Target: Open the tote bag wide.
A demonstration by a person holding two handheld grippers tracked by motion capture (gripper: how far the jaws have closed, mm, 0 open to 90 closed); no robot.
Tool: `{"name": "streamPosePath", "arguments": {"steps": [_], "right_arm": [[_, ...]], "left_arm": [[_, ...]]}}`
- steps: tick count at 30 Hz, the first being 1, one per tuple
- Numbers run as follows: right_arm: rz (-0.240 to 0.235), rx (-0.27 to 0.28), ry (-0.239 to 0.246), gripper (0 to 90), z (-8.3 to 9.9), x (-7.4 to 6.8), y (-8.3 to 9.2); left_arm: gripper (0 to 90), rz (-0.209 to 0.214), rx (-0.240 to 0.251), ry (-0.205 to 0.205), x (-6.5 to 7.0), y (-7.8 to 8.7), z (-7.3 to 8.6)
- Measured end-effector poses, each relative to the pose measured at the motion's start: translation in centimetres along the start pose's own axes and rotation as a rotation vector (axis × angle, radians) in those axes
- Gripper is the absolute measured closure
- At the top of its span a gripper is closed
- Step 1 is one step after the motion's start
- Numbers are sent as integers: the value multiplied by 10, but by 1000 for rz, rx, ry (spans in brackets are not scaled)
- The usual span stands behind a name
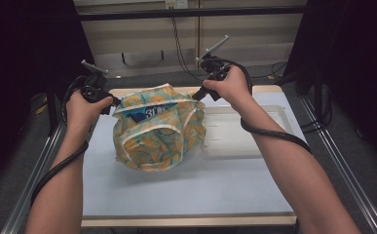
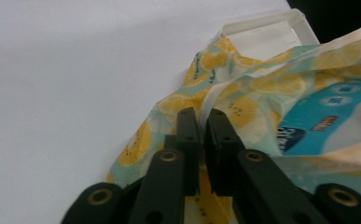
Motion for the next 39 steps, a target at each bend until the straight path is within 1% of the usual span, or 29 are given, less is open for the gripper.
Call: {"name": "streamPosePath", "arguments": {"steps": [1,2,3,4,5,6,7,8,9,10,11,13,15,17,19,21,22,23,24,26,27,29,30,32,34,36,37,38,39], "right_arm": [[0,1,-4,900,1,-1,0],[-1,0,-6,900,1,-1,0],[1,-1,-4,900,2,-1,1],[4,-1,3,900,3,-1,1],[5,-2,-9,900,3,-2,1],[6,-4,-10,900,4,-2,1],[5,-2,-8,900,4,-3,1],[3,-3,-7,900,5,-3,1],[7,-7,3,900,6,-3,2],[11,-8,-4,900,6,-3,2],[8,-6,-10,900,7,-3,2],[14,-14,9,900,8,-1,3],[10,-11,-6,900,9,-2,3],[12,-11,-7,900,9,-2,3],[13,-15,-9,900,9,-3,3],[11,-9,-6,900,9,-3,4],[12,-12,-4,900,9,-4,4],[8,-9,3,900,9,-4,4],[10,-13,-3,900,10,-4,4],[10,-13,-5,900,10,-5,4],[11,-14,-7,900,10,-5,4],[11,-13,-5,900,10,-5,4],[13,-13,4,900,10,-5,4],[16,-15,11,900,9,-5,4],[11,-13,8,900,9,-6,4],[14,-13,7,900,9,-6,5],[14,-13,9,900,9,-6,5],[12,-12,9,900,9,-6,5],[14,-14,6,900,9,-6,5]], "left_arm": [[783,1,9,0,2,3,-1],[694,-11,35,-2,4,6,-3],[632,-31,36,-33,5,11,-4],[577,-45,44,-44,7,15,-6],[533,-47,68,-31,11,18,-9],[485,-47,88,-31,14,22,-11],[430,-55,96,-48,16,27,-14],[403,-64,109,-56,19,31,-16],[388,-67,108,-76,22,35,-18],[362,-69,119,-79,25,38,-20],[330,-68,119,-95,28,41,-22],[316,-69,109,-126,36,44,-23],[284,-54,106,-141,42,46,-23],[272,-57,105,-157,46,46,-24],[273,-61,90,-157,46,44,-23],[274,-45,86,-161,47,43,-22],[274,-36,88,-171,48,43,-22],[274,-31,100,-172,49,44,-22],[270,-26,96,-181,51,44,-21],[258,-15,90,-185,54,43,-20],[248,-21,85,-194,55,44,-19],[233,-28,89,-203,57,46,-20],[224,-25,89,-204,58,48,-20],[213,-39,81,-212,59,50,-20],[197,-30,74,-212,60,50,-19],[176,-34,67,-228,63,50,-18],[168,-25,58,-233,65,49,-17],[150,-6,56,-245,68,48,-16],[145,-1,52,-245,69,48,-15]]}}
Point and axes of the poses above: each handheld gripper's, and its own axes: y roughly backward along the jaws, z roughly out of its underside, x roughly to its right, the point moved 6 cm from there along -y, roughly forward along the jaws, and after that the axes turned 7 degrees about -y, right-handed, at the moved point
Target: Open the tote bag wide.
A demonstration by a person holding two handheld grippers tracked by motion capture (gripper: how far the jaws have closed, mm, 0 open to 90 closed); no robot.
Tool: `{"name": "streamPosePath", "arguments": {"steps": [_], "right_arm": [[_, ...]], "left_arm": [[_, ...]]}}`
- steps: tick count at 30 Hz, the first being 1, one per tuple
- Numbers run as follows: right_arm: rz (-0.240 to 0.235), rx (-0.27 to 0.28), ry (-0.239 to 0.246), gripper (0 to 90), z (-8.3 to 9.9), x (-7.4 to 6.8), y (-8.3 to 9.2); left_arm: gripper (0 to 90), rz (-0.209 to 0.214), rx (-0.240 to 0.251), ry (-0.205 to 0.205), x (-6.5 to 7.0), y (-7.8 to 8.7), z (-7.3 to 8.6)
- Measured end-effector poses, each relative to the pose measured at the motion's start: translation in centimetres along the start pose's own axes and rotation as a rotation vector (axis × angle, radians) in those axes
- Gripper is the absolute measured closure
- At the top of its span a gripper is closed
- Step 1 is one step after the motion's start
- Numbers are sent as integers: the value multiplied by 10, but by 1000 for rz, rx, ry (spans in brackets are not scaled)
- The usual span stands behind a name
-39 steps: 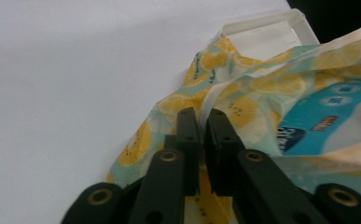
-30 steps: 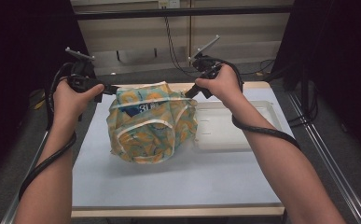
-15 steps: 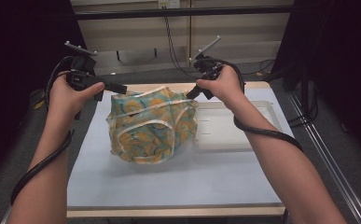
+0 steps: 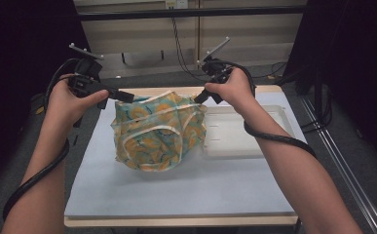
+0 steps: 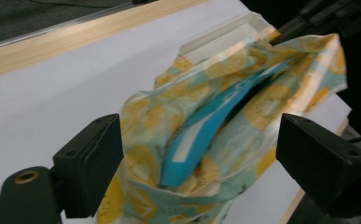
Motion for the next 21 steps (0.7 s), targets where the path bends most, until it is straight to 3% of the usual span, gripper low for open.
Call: {"name": "streamPosePath", "arguments": {"steps": [5,9,12,13,14,15,21], "right_arm": [[-1,-2,-5,900,1,1,0],[3,0,8,900,1,2,2],[-3,7,-13,900,1,1,2],[-2,7,-8,900,1,2,3],[-3,2,-11,900,2,2,3],[-3,6,-7,900,1,2,3],[-7,12,-12,900,1,3,2]], "left_arm": [[122,23,-28,-29,3,-3,1],[144,15,-71,-55,4,-9,4],[274,38,-97,-61,2,-12,9],[363,42,-102,-45,1,-14,11],[419,47,-123,-65,-1,-14,13],[469,51,-129,-60,-2,-14,14],[740,25,-150,-57,-4,-12,14]]}}
Point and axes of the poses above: each handheld gripper's, and its own axes: y roughly backward along the jaws, z roughly out of its underside, x roughly to its right, the point moved 6 cm from there along -y, roughly forward along the jaws, and after that the axes turned 7 degrees about -y, right-handed, at the moved point
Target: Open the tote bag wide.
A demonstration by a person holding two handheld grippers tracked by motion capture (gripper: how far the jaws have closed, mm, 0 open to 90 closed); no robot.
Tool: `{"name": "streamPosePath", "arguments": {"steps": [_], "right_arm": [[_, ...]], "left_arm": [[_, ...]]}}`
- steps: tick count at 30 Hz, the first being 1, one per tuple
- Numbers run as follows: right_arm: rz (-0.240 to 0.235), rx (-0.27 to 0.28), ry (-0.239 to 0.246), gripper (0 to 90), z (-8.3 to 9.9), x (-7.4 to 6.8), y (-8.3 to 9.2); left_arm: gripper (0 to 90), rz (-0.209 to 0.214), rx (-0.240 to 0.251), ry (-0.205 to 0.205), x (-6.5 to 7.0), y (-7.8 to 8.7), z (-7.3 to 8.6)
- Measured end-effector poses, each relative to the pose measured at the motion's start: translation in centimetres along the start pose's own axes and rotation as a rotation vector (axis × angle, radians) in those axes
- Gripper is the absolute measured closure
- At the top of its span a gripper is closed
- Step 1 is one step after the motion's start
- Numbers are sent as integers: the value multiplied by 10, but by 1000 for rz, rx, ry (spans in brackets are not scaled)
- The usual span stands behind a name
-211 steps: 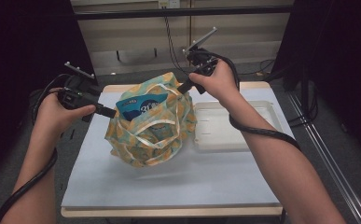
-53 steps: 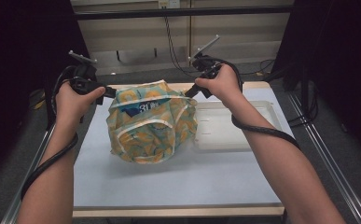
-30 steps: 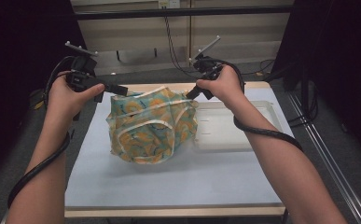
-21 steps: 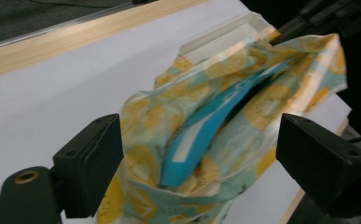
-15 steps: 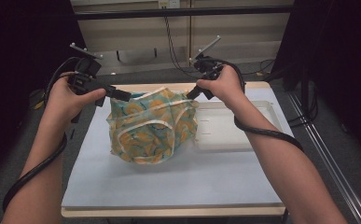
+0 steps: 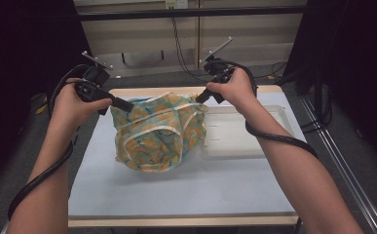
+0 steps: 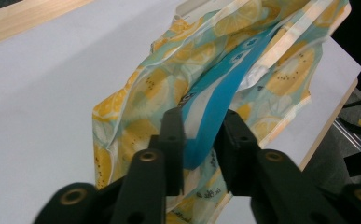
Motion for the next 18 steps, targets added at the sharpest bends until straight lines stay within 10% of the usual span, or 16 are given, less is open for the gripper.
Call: {"name": "streamPosePath", "arguments": {"steps": [18], "right_arm": [[-16,9,-6,900,0,-1,3]], "left_arm": [[900,22,42,41,5,24,-14]]}}
Point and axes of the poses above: each handheld gripper's, and its own axes: y roughly backward along the jaws, z roughly out of its underside, x roughly to its right, the point moved 6 cm from there along -y, roughly forward along the jaws, and after that the axes turned 7 degrees about -y, right-handed, at the moved point
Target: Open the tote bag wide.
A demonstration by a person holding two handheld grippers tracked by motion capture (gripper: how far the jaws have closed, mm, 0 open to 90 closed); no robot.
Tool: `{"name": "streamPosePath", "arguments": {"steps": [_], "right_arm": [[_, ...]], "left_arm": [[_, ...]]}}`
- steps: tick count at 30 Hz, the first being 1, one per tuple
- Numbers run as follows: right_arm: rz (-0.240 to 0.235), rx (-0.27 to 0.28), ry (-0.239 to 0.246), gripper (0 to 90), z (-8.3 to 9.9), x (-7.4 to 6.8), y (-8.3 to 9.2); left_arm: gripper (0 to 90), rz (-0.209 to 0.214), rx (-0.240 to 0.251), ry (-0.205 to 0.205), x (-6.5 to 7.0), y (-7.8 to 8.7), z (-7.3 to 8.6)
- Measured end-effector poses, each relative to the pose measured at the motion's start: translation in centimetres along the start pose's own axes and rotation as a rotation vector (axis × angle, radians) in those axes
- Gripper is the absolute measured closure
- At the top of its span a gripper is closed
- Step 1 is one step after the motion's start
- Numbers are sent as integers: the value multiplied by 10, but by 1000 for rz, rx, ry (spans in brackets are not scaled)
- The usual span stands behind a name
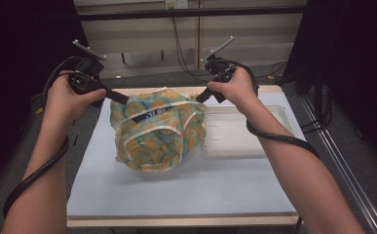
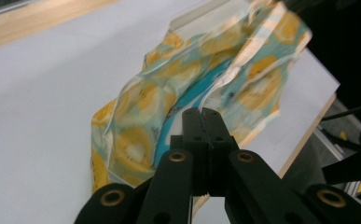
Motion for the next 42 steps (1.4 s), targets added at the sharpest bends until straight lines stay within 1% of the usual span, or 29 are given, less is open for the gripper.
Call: {"name": "streamPosePath", "arguments": {"steps": [2,4,5,6,8,9,11,12,15,17,18,19,20,22,25,26,27,28,30,31,33,34,35,36,38,39,40,41,42], "right_arm": [[-3,0,5,900,0,0,0],[-3,0,3,900,0,0,0],[-3,2,5,900,-1,0,1],[-4,3,3,900,-1,-1,1],[-3,4,2,900,-1,0,1],[-3,3,2,900,-1,0,1],[-13,5,-4,900,-1,1,1],[-13,3,-7,900,0,1,1],[-18,1,-6,900,1,2,0],[-12,-1,-3,900,2,4,-1],[-19,-1,-8,900,3,5,-2],[-15,-2,-5,900,3,6,-2],[-15,-6,-12,900,4,6,-3],[-17,-7,-15,900,5,7,-4],[-8,-20,-6,900,8,10,-6],[-7,-26,-15,900,9,10,-7],[-1,-30,-6,900,10,11,-8],[0,-28,-15,900,11,10,-9],[3,-38,-15,900,13,11,-11],[5,-42,-16,900,14,12,-12],[5,-50,-14,898,15,13,-15],[4,-52,-11,883,16,13,-16],[7,-52,-12,845,17,13,-16],[16,-51,-7,801,17,13,-16],[23,-49,2,719,16,11,-13],[27,-41,4,669,15,10,-11],[37,-36,24,634,15,10,-9],[43,-36,25,604,14,8,-7],[51,-35,37,572,14,7,-3]], "left_arm": [[900,-12,7,3,-1,3,-3],[900,-21,29,-8,-3,3,-6],[900,-21,41,3,-4,2,-8],[900,-34,56,3,-6,1,-10],[900,-40,80,6,-9,-1,-15],[900,-61,92,10,-13,-4,-17],[900,-64,89,12,-18,-7,-19],[900,-72,103,22,-21,-9,-21],[900,-82,87,48,-30,-17,-21],[900,-83,71,49,-36,-22,-20],[900,-88,76,55,-38,-24,-20],[900,-83,86,75,-40,-27,-20],[900,-72,73,70,-42,-30,-18],[900,-85,55,65,-46,-36,-16],[900,-64,49,90,-52,-45,-12],[900,-56,50,98,-52,-47,-11],[900,-43,49,94,-52,-48,-11],[900,-45,49,84,-52,-50,-12],[899,-39,36,87,-53,-52,-12],[899,-38,53,114,-52,-55,-14],[900,-29,32,85,-55,-56,-15],[900,-26,32,91,-54,-58,-16],[899,-19,23,75,-55,-58,-16],[900,-22,26,80,-55,-60,-18],[900,-15,12,71,-55,-62,-19],[899,-19,33,96,-53,-64,-21],[900,-17,33,88,-53,-64,-22],[900,-19,53,124,-51,-67,-23],[900,-23,49,121,-50,-67,-23]]}}
Point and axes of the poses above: each handheld gripper's, and its own axes: y roughly backward along the jaws, z roughly out of its underside, x roughly to its right, the point moved 6 cm from there along -y, roughly forward along the jaws, and after that the axes turned 7 degrees about -y, right-handed, at the moved point
